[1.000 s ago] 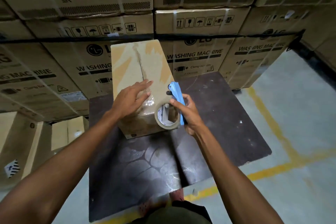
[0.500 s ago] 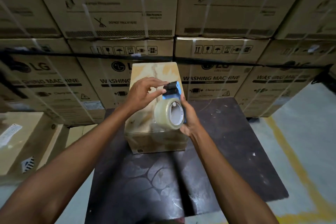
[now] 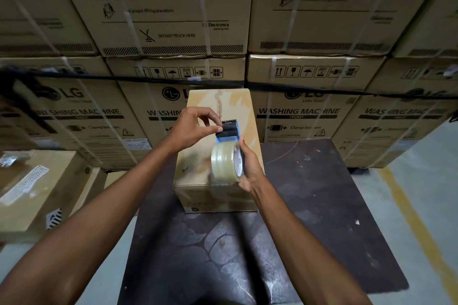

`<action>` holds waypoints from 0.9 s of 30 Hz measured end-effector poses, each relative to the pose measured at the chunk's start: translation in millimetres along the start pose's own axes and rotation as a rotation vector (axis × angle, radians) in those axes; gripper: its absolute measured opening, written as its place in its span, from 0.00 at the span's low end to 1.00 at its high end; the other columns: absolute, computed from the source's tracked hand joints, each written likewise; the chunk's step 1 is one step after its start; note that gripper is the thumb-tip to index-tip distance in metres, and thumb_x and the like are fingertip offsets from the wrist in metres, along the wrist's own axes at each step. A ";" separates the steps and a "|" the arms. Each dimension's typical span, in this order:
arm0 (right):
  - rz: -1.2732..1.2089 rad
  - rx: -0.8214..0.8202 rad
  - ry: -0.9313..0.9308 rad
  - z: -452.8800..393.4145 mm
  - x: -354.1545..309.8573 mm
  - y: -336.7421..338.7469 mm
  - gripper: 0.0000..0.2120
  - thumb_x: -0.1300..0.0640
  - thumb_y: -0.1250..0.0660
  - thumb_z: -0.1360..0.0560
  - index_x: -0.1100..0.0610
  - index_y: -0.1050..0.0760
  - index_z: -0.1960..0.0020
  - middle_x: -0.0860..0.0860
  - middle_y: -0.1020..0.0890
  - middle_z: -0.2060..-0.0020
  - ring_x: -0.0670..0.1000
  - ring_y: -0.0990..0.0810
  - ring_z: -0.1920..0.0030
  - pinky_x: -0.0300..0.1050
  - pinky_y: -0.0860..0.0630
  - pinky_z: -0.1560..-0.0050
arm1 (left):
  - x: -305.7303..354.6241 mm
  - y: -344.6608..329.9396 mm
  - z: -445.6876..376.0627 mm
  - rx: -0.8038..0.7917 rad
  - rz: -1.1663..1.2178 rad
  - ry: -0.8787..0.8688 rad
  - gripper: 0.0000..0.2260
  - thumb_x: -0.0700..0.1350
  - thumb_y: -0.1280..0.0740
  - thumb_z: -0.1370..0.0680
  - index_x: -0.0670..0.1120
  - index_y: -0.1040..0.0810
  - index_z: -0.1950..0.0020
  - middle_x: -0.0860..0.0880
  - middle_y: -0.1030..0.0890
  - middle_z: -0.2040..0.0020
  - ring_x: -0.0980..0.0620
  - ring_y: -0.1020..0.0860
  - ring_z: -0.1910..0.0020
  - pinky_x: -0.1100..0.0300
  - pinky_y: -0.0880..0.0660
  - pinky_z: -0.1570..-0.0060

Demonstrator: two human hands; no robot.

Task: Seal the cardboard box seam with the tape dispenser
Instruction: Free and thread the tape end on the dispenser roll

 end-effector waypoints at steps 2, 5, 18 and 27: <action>0.012 0.004 -0.004 0.2 0.2 -1.4 0.26 0.37 0.40 0.16 0.57 0.14 0.41 0.59 0.12 0.51 0.59 0.12 0.53 0.54 0.15 0.52 | 3.1 2.0 -1.7 -0.014 0.072 0.011 0.06 0.37 0.18 0.26 0.41 0.12 0.52 0.45 0.11 0.55 0.47 0.15 0.58 0.62 0.21 0.53; 0.035 0.005 -0.022 -4.2 3.8 0.6 0.28 0.36 0.40 0.17 0.59 0.19 0.34 0.60 0.13 0.49 0.58 0.12 0.54 0.53 0.16 0.54 | 3.1 1.9 -2.0 0.000 0.176 0.088 0.14 0.35 0.18 0.27 0.41 0.13 0.42 0.45 0.11 0.59 0.59 0.13 0.57 0.64 0.20 0.47; 0.544 0.109 0.203 -20.8 -11.1 13.2 0.19 0.47 0.40 0.14 0.58 0.16 0.41 0.57 0.14 0.50 0.54 0.17 0.53 0.49 0.24 0.50 | -21.5 -12.5 7.1 0.135 0.145 0.214 0.15 0.34 0.20 0.25 0.46 0.14 0.40 0.42 0.10 0.59 0.54 0.10 0.57 0.58 0.16 0.45; 0.827 0.226 0.159 -33.7 -11.8 27.6 0.22 0.44 0.44 0.15 0.57 0.16 0.43 0.57 0.12 0.46 0.57 0.15 0.46 0.53 0.22 0.41 | -45.1 -38.9 7.2 0.123 0.121 0.280 0.16 0.36 0.20 0.24 0.46 0.14 0.39 0.45 0.10 0.61 0.50 0.10 0.55 0.48 0.14 0.40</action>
Point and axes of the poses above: each hand's wrist, its own z-axis away from the middle knuckle, its own y-axis out of the back of the hand, x = y × z, the point moved 5 cm from there along -z, towards the middle knuckle
